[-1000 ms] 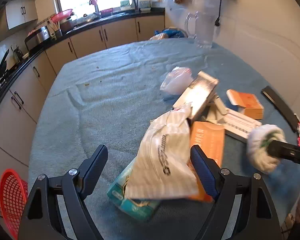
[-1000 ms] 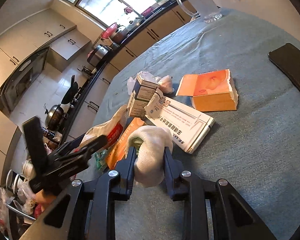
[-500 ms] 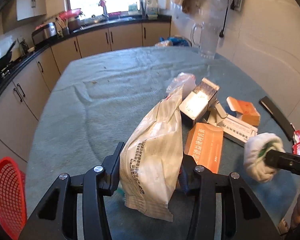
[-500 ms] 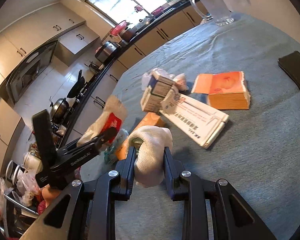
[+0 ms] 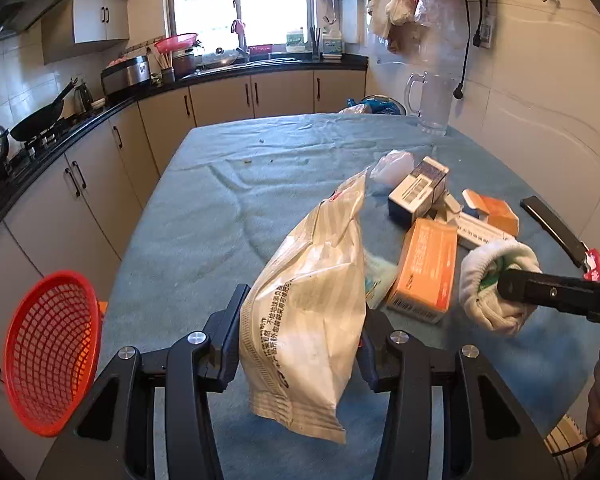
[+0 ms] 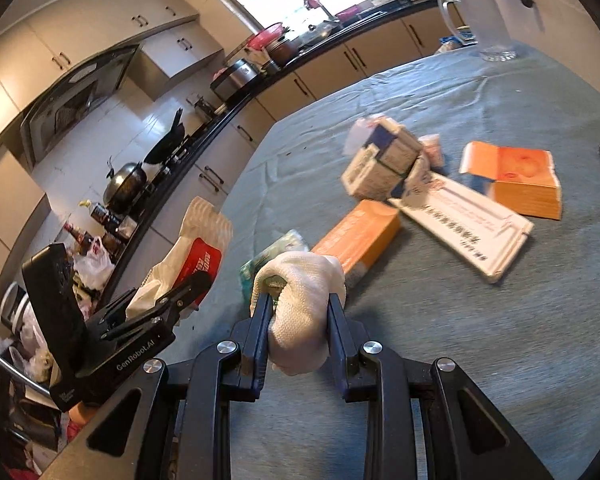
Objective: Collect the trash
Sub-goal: 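Carry the white bag and white cloth with both tools over the red basket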
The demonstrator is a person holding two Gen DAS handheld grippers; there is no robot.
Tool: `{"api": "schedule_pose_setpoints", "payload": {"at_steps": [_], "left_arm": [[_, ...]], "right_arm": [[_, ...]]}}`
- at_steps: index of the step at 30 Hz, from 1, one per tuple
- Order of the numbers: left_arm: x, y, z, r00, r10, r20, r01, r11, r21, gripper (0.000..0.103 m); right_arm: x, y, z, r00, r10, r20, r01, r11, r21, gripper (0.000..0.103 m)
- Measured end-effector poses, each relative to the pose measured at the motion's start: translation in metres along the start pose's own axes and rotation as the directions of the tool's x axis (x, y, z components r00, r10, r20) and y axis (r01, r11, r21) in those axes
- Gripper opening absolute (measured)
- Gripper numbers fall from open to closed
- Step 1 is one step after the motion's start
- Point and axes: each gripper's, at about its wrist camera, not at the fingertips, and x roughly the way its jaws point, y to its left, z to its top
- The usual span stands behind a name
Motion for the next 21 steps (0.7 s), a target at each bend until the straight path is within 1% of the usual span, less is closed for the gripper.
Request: {"api": "schedule_pose_setpoints", "payload": {"at_steps": [4,11,21], "left_arm": [[-0.002,0.011,-0.008,1.0,0.009,-0.008,-0.009,1.0,-0.022,0.046],[-0.01,0.03,-0.017,1.0,0.021,0.003,-0.021,0.998,-0.054,0.046],[-0.02,0.052,-0.024,0.999,0.033,0.018,-0.031,0.995,-0.096,0.046]], "right_arm": [[0.009,0.013,-0.002,1.0,-0.002,-0.022,0.001,1.0,-0.024,0.028],[0.021,0.029,-0.004,0.999,-0.009,-0.049,0.006,0.998,-0.059,0.028],[0.031,0.051,-0.005,0.998,-0.018,-0.067,0.011,0.994,-0.105,0.028]]}}
